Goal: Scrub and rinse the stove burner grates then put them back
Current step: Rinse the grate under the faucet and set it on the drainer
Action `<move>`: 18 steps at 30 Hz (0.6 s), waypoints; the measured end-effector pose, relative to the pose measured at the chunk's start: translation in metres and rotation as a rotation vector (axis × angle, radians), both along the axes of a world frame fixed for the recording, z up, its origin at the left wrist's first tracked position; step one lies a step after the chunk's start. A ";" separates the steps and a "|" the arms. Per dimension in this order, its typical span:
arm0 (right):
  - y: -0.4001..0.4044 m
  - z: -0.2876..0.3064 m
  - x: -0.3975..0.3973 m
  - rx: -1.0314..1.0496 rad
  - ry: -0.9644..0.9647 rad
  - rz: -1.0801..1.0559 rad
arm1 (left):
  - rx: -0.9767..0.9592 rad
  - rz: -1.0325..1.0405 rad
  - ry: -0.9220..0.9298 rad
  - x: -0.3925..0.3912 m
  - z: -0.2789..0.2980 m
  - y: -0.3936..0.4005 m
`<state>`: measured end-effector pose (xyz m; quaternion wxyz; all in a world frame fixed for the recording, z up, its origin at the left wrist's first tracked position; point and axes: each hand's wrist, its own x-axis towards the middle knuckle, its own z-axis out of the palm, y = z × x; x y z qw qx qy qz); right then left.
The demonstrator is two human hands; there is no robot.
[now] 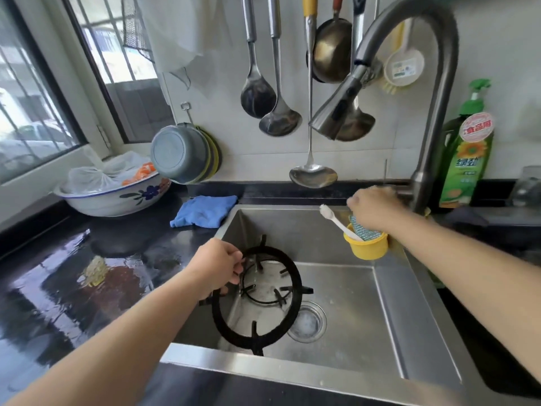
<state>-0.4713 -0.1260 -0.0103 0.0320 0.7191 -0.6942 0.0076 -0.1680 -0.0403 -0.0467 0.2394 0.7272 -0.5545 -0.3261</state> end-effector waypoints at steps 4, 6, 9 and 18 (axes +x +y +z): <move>0.069 -0.020 0.007 0.222 -0.552 -0.040 | -0.047 -0.011 0.154 -0.017 0.022 0.005; 0.092 -0.033 -0.002 -0.029 -0.845 -0.201 | -0.099 -0.029 0.200 -0.034 0.033 0.008; 0.119 -0.053 -0.010 -0.214 -0.928 -0.262 | -0.116 -0.035 0.162 -0.057 0.046 0.011; 0.162 -0.055 -0.033 0.131 -0.932 -0.040 | -0.040 0.054 0.239 -0.106 0.047 0.031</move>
